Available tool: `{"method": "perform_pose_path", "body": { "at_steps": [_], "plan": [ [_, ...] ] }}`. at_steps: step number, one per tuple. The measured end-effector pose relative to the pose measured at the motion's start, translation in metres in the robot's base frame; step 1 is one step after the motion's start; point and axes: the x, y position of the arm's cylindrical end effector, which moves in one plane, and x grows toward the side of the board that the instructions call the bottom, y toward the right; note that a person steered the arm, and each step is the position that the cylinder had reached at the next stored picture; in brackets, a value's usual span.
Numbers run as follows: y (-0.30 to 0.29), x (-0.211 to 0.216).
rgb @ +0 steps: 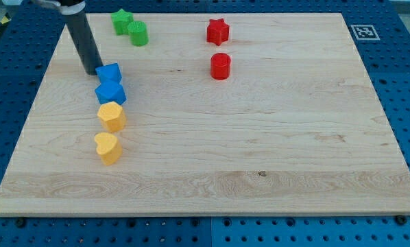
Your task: Slide the blue cube to center right
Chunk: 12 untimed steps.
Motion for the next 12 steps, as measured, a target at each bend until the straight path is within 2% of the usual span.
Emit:
{"method": "perform_pose_path", "body": {
  "at_steps": [2, 3, 7, 11, 12],
  "plan": [
    [-0.013, 0.059],
    [-0.002, 0.061],
    [0.126, 0.058],
    [0.137, 0.025],
    [0.156, 0.030]
  ]
}}
